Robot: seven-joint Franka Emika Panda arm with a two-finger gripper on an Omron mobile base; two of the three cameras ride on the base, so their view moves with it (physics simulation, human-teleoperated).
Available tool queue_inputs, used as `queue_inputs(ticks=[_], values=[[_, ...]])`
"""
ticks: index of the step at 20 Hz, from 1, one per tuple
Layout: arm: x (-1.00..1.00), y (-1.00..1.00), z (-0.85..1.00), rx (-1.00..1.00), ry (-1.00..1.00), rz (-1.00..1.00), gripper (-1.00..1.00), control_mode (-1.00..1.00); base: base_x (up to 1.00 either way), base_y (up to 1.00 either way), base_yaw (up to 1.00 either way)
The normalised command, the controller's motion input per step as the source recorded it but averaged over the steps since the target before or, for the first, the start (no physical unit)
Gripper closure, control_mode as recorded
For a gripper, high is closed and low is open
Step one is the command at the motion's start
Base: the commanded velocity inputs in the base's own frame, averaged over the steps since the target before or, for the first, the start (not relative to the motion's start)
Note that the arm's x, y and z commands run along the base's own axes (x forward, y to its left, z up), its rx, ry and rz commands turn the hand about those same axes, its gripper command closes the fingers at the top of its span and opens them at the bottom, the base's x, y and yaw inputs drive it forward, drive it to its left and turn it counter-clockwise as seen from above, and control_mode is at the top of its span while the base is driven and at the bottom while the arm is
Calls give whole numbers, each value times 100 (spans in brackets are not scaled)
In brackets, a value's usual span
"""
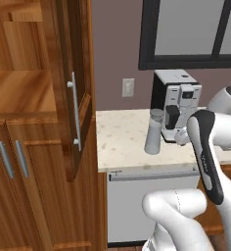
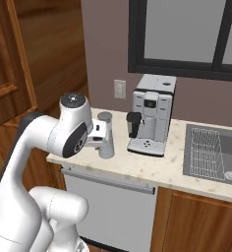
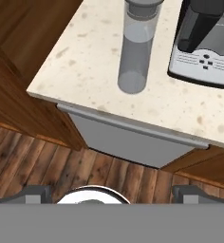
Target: There is a tray on the dining counter. Grab the cup, mug, and pitcher and place them on the tray. The pitcher may be placed next to the tray if it cannot fit the tray.
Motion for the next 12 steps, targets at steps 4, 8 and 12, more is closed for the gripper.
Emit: queue_inputs(ticks=[4,8,12], values=[[22,-4,0,0,0,6,-100,-100,0,0,0],[19,-14,-9,0,0,11,-100,-100,0,0,0],[21,-5,-22,0,1,16,-100,-100,0,0,0]])
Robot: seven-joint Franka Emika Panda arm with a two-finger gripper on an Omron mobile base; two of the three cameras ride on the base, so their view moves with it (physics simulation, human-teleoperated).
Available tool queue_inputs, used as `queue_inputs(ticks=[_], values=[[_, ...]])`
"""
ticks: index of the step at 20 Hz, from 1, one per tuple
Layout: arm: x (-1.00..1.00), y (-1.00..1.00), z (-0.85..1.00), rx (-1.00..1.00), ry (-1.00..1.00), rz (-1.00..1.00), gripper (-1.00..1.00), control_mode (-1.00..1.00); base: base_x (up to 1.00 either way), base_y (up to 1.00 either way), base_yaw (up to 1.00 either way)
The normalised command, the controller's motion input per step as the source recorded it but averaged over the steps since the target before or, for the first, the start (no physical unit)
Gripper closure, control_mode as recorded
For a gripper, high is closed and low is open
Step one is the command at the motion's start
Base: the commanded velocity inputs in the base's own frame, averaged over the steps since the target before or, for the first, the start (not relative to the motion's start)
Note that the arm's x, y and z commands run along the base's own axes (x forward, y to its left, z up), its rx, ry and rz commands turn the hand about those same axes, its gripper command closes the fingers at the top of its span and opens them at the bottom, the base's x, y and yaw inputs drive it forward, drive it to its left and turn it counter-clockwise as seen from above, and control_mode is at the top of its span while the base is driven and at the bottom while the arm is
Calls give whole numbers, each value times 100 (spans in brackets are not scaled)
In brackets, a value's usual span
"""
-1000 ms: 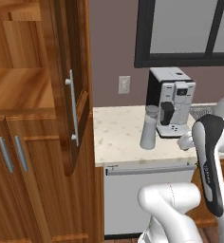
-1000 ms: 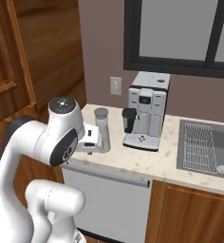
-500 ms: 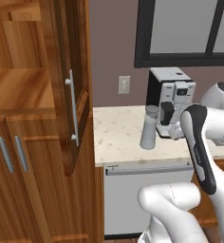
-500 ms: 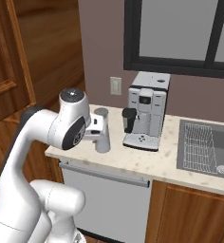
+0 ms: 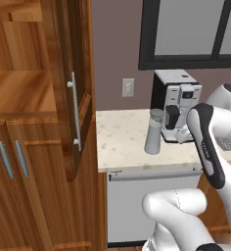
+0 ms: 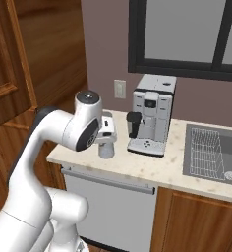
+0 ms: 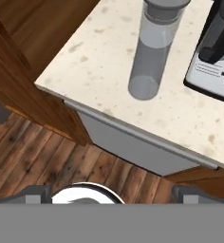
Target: There is a tray on the dining counter. Grab the cup, mug, and pitcher and place them on the tray. The pitcher may be placed next to the tray if it cannot fit the tray.
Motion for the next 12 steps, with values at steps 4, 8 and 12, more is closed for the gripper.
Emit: queue_inputs(ticks=[4,8,12], values=[[24,-1,-24,2,0,18,-100,-100,0,0,0],[49,0,-10,4,0,14,-100,-100,0,0,0],[48,0,-3,2,0,9,-100,-100,0,0,0]])
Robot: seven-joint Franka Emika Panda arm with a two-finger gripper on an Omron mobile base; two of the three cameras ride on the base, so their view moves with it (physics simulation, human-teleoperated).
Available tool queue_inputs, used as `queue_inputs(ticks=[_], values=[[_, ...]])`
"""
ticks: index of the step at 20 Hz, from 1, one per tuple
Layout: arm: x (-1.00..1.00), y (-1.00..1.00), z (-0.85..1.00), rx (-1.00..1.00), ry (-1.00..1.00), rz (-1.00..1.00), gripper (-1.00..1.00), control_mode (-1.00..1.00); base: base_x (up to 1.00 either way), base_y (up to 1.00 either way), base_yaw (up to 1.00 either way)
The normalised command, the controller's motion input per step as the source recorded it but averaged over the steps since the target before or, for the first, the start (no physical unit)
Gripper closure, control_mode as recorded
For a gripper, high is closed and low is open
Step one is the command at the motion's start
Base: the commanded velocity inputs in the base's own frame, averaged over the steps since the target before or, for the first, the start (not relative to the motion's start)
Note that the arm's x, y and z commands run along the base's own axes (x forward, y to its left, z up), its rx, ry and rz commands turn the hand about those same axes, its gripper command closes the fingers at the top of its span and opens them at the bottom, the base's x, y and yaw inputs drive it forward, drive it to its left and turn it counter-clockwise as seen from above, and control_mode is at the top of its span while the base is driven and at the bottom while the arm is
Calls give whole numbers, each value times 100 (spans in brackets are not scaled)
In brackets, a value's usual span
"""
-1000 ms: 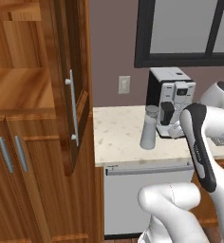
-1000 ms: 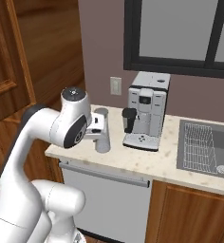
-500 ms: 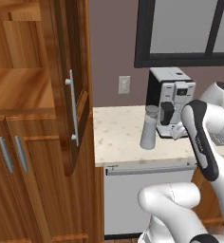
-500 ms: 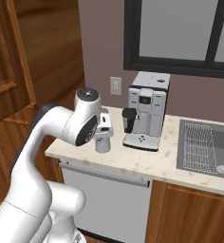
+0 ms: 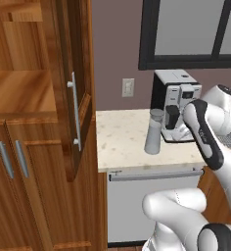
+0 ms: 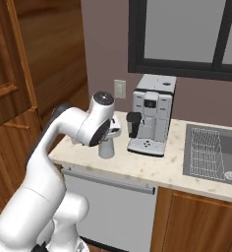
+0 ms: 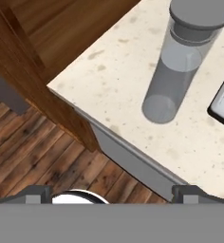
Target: There is a tray on the dining counter. Grab the cup, mug, and pitcher and place them on the tray. The pitcher may be placed next to the tray if it cannot fit the tray.
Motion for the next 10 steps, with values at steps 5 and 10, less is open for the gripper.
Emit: queue_inputs(ticks=[5,10], values=[[36,0,-7,0,0,1,-100,-100,0,0,0],[23,0,-14,0,0,0,-100,-100,0,0,0]])
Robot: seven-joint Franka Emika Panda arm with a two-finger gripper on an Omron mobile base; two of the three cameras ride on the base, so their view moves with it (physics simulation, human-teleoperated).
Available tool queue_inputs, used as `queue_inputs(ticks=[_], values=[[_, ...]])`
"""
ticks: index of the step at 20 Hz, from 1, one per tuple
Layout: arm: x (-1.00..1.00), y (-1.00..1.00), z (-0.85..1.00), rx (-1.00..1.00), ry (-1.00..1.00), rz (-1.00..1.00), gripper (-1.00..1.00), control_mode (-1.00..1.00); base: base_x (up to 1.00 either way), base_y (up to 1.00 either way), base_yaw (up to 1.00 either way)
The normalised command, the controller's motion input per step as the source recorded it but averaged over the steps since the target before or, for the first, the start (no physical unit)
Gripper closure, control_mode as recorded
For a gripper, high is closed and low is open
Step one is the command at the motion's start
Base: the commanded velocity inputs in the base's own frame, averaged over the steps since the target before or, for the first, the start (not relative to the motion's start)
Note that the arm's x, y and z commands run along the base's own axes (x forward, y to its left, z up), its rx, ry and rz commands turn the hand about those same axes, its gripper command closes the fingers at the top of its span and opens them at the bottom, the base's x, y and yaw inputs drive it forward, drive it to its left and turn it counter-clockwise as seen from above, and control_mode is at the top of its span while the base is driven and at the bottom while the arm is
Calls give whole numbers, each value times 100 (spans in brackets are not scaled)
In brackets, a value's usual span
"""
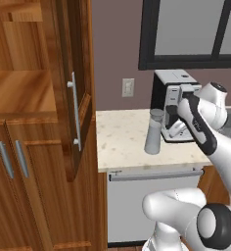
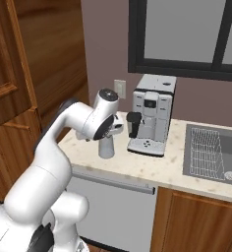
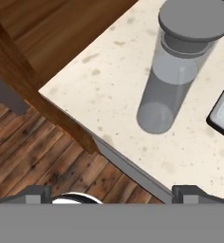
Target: There is a tray on the dining counter. Grab the cup, mug, and pitcher and place them on the tray. The pitcher may be placed next to the tray if it cannot fit the tray.
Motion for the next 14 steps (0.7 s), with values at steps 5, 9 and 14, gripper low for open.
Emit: queue_inputs(ticks=[5,9,14], values=[[13,0,-22,0,0,0,-100,-100,0,0,0],[11,0,-24,0,0,0,-100,-100,0,0,0],[18,0,-12,0,0,0,-100,-100,0,0,0]])
